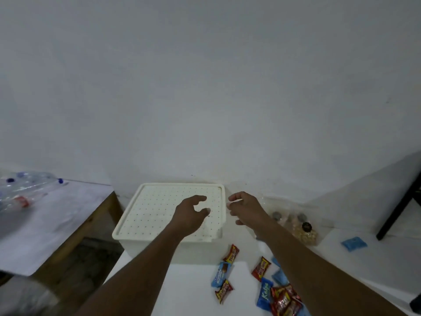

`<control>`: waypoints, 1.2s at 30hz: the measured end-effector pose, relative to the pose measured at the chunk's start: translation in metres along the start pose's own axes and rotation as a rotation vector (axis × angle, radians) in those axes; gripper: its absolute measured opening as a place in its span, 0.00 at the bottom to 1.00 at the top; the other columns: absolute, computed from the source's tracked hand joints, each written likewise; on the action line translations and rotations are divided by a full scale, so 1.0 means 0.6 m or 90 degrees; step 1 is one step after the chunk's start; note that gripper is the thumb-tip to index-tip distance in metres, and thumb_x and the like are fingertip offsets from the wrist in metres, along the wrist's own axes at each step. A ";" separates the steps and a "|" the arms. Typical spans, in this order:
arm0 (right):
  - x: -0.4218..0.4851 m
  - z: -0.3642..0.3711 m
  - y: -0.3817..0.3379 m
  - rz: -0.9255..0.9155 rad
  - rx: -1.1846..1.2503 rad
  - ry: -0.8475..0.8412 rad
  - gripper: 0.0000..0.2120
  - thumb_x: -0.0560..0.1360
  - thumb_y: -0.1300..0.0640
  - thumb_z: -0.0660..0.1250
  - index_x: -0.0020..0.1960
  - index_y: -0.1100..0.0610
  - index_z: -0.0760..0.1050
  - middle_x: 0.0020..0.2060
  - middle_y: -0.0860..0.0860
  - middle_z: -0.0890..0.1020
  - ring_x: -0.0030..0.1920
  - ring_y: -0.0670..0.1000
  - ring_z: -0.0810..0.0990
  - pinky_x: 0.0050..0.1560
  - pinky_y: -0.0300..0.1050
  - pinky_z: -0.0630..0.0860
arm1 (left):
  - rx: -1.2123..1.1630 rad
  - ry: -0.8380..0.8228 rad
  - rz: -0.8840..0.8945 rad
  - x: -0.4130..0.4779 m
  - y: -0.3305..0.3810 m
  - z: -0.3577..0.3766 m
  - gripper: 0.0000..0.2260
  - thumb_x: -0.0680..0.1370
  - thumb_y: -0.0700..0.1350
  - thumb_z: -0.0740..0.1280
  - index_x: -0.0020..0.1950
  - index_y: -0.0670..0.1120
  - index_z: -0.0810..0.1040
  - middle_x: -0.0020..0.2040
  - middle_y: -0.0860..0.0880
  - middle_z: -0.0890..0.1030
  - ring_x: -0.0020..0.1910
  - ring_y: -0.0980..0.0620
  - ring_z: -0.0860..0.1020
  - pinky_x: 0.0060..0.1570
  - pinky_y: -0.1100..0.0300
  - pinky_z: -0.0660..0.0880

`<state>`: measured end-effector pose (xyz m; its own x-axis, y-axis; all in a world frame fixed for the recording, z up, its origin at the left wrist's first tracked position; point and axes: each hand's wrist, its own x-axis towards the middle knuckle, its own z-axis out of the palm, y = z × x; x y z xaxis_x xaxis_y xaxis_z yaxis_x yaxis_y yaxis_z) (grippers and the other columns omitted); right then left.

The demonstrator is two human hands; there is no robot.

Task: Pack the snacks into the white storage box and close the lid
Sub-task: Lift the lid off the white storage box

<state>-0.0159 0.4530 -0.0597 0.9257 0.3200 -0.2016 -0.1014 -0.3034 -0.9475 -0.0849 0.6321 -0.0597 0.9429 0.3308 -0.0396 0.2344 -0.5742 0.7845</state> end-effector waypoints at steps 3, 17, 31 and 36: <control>-0.001 0.028 0.004 -0.021 -0.046 -0.011 0.07 0.74 0.55 0.68 0.52 0.53 0.77 0.47 0.52 0.82 0.45 0.50 0.79 0.49 0.50 0.78 | 0.013 0.020 -0.023 -0.040 -0.027 -0.028 0.19 0.77 0.50 0.70 0.68 0.53 0.76 0.69 0.49 0.75 0.67 0.49 0.75 0.67 0.55 0.69; 0.073 0.158 0.078 -0.049 -0.264 0.083 0.07 0.72 0.52 0.70 0.49 0.48 0.79 0.53 0.51 0.78 0.56 0.55 0.79 0.57 0.48 0.74 | 0.110 0.037 -0.127 -0.007 -0.238 -0.148 0.19 0.75 0.54 0.70 0.66 0.54 0.76 0.70 0.51 0.74 0.69 0.50 0.72 0.72 0.53 0.66; 0.192 0.239 0.152 0.113 -0.378 0.269 0.20 0.71 0.45 0.71 0.61 0.45 0.73 0.67 0.57 0.67 0.63 0.62 0.73 0.63 0.58 0.72 | 0.086 -0.039 -0.171 0.182 -0.436 -0.186 0.37 0.68 0.61 0.75 0.74 0.58 0.66 0.69 0.46 0.65 0.65 0.41 0.72 0.66 0.45 0.72; 0.197 0.243 0.139 0.121 -0.367 0.300 0.18 0.70 0.46 0.73 0.59 0.44 0.76 0.64 0.57 0.70 0.65 0.61 0.71 0.65 0.59 0.68 | 0.045 -0.020 -0.139 0.204 -0.448 -0.202 0.37 0.67 0.59 0.78 0.73 0.56 0.68 0.71 0.45 0.66 0.66 0.41 0.71 0.66 0.45 0.73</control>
<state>0.0318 0.5961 -0.1986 0.9821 -0.1613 -0.0976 -0.1873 -0.7764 -0.6017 -0.0614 0.9175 -0.2004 0.8748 0.4297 -0.2239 0.4483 -0.5425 0.7104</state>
